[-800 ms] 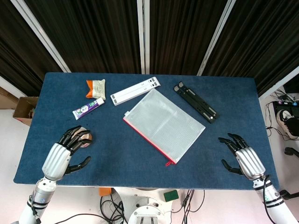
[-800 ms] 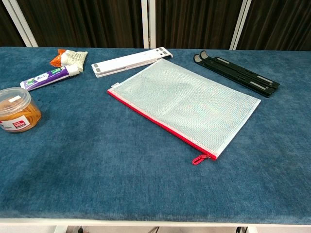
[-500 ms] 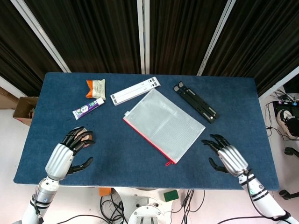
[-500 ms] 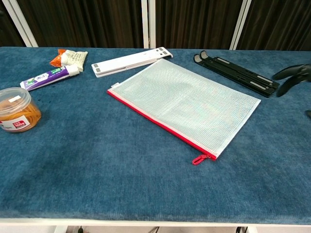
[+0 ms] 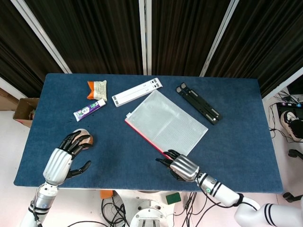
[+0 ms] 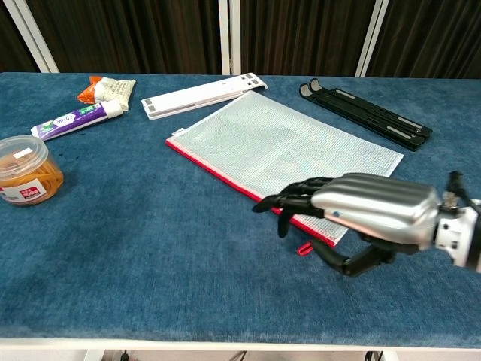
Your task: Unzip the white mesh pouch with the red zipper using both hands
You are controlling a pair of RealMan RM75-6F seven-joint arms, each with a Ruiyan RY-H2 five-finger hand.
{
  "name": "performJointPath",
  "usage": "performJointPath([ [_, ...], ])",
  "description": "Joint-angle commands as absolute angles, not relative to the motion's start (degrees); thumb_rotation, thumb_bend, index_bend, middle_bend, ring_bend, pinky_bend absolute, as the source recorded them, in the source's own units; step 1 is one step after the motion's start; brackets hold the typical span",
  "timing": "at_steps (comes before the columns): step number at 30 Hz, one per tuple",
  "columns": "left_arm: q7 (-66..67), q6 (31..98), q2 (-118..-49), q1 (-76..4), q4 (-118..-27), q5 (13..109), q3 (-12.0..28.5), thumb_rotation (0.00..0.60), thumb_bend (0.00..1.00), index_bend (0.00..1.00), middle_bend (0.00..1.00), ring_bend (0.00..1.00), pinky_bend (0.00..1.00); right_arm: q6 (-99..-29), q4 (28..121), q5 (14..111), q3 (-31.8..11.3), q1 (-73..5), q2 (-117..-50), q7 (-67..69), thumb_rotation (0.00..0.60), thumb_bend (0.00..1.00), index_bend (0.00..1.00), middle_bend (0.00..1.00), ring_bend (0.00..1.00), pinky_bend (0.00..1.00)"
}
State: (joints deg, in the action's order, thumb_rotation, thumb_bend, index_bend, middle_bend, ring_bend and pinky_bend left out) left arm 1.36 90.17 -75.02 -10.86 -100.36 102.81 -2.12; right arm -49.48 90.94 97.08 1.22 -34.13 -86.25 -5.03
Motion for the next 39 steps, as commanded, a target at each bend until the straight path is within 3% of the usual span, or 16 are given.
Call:
performJointPath([
  [1,1.11,90.36,-75.08,-10.7,-100.21,102.93,-2.21,0.6,0.27,0.34,0.19,0.07,0.13,-49.01,89.31,95.59,0.82,-34.51,-87.13,-8.23,0.6,0.7,0.09,0.31,0.06,0.14],
  [15,-0.02,87.53,-75.81,-11.98,-98.73,102.71,-2.08,0.6,0.27,0.34,0.19,0.07,0.13,-50.77,87.96,86.58,-1.8,-33.26,-83.55,-12.13,0.6,0.69,0.09,0.31,0.06,0.14],
  [22,-1.28,77.37,-77.1,-17.61,-96.73,100.87,-1.52,0.6,0.26,0.35,0.19,0.07,0.13,-66.25,87.96,96.6,-0.68,-29.74,-80.22,6.54,0.6,0.68,0.11,0.35,0.08,0.14],
  [29,-1.41,66.9,-83.73,-26.56,-92.21,101.95,0.94,0.6,0.25,0.37,0.19,0.07,0.13,-80.94,85.89,96.65,-1.09,-22.48,-74.39,12.7,0.6,0.67,0.16,0.38,0.11,0.14],
  [39,-1.15,56.79,-98.4,-40.9,-79.55,102.88,6.72,0.6,0.27,0.41,0.18,0.05,0.12,-88.33,85.47,93.77,-2.19,-16.82,-71.14,15.7,0.6,0.67,0.16,0.38,0.11,0.14],
])
